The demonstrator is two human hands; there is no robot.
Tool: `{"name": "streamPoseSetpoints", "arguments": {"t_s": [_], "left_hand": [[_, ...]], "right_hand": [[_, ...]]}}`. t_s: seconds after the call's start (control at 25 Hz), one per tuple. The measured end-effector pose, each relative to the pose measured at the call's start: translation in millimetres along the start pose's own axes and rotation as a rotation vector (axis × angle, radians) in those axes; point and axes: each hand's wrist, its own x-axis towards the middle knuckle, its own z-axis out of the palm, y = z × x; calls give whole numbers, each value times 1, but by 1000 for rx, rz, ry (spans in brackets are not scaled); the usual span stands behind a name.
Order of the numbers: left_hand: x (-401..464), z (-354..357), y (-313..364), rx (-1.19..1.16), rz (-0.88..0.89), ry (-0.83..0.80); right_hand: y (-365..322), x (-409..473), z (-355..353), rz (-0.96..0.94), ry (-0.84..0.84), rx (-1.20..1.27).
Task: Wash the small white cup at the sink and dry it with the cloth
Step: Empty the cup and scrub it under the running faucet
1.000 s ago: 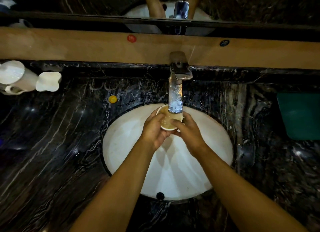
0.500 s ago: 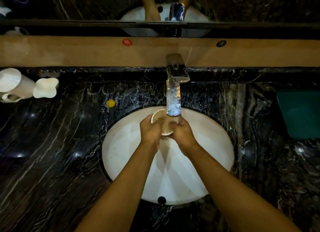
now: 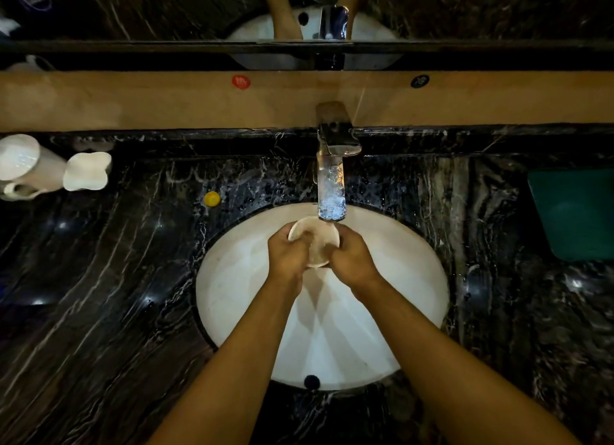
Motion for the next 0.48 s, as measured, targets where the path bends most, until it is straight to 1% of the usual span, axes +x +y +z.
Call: {"name": "streamPoseSetpoints", "arguments": {"t_s": [0.04, 0.08, 0.16, 0.24, 0.32, 0.36, 0.4, 0.48], "left_hand": [[1, 1, -1, 17, -2, 14], [1, 1, -2, 26, -5, 7], [-2, 0, 0, 34, -5, -47], [-2, -5, 3, 48, 5, -132], [-2, -11, 7, 76, 6, -206], [-2, -13, 9, 88, -9, -224], [-2, -13, 10, 99, -25, -222], [-2, -9, 10, 108, -42, -147]], "right_hand": [[2, -2, 2, -9, 13, -11], [2, -2, 2, -24, 69, -73], [0, 1, -3, -69, 180, -299], [-4, 2, -8, -92, 181, -517], [-3, 3, -15, -149, 113, -688], [-3, 2, -18, -175, 71, -705], [-4, 1, -21, -186, 21, -672], [-6, -4, -21, -166, -25, -576]]}}
